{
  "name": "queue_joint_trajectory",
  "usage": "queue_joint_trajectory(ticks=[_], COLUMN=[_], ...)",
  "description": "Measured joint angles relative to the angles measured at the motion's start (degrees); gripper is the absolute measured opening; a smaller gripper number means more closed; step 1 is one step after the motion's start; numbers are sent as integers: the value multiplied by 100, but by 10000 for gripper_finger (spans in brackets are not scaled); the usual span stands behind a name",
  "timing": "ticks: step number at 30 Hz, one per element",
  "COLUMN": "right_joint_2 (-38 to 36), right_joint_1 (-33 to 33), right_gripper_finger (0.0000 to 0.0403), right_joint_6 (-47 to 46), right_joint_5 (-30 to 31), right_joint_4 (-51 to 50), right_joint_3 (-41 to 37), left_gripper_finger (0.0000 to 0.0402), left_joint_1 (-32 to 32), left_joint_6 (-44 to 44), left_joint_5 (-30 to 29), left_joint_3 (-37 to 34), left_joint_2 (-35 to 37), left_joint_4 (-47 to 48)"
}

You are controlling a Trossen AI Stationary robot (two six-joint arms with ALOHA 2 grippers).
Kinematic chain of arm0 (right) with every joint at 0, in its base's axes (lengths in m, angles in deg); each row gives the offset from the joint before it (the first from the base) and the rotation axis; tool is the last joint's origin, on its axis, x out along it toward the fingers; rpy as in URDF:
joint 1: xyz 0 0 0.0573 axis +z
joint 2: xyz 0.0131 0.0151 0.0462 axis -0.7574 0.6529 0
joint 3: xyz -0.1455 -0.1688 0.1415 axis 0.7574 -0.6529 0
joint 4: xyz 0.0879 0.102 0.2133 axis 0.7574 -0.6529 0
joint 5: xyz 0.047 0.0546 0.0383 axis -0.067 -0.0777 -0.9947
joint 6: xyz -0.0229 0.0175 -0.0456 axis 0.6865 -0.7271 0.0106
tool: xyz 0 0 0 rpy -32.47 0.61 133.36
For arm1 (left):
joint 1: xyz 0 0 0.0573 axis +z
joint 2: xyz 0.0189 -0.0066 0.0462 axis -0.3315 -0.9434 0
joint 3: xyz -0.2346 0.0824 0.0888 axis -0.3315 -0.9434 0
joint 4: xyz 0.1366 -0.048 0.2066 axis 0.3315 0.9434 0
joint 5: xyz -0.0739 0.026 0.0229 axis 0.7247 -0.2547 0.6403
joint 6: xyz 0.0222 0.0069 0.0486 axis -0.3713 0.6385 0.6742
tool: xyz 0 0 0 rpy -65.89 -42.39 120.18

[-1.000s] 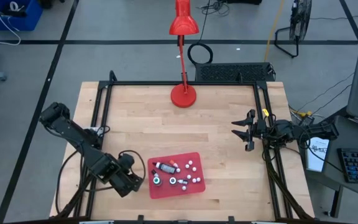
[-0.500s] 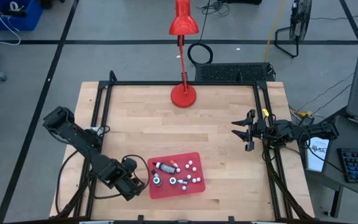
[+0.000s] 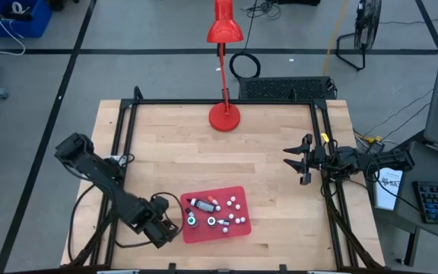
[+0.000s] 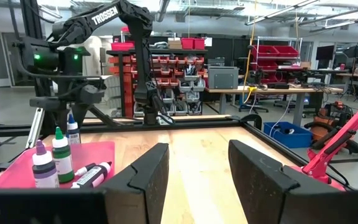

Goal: Pick & Place food coloring
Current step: Put the big blue food coloring bottle into the pink container

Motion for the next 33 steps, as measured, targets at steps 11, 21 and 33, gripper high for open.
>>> queue_joint_trajectory(ticks=[11, 21, 33], right_joint_2=[0, 0, 0], right_joint_1=[0, 0, -2], right_gripper_finger=[155, 155, 155], right_joint_6=[0, -2, -2], right_joint_5=[0, 2, 2], right_joint_4=[0, 0, 0], right_joint_3=[0, 0, 0], left_gripper_finger=[227, 227, 227], left_joint_1=[3, 1, 1], left_joint_6=[321, 342, 342], left_joint_5=[197, -80, -76], left_joint_3=[0, 0, 0], left_joint_2=[-350, -353, -353], left_joint_4=[-40, -23, -23])
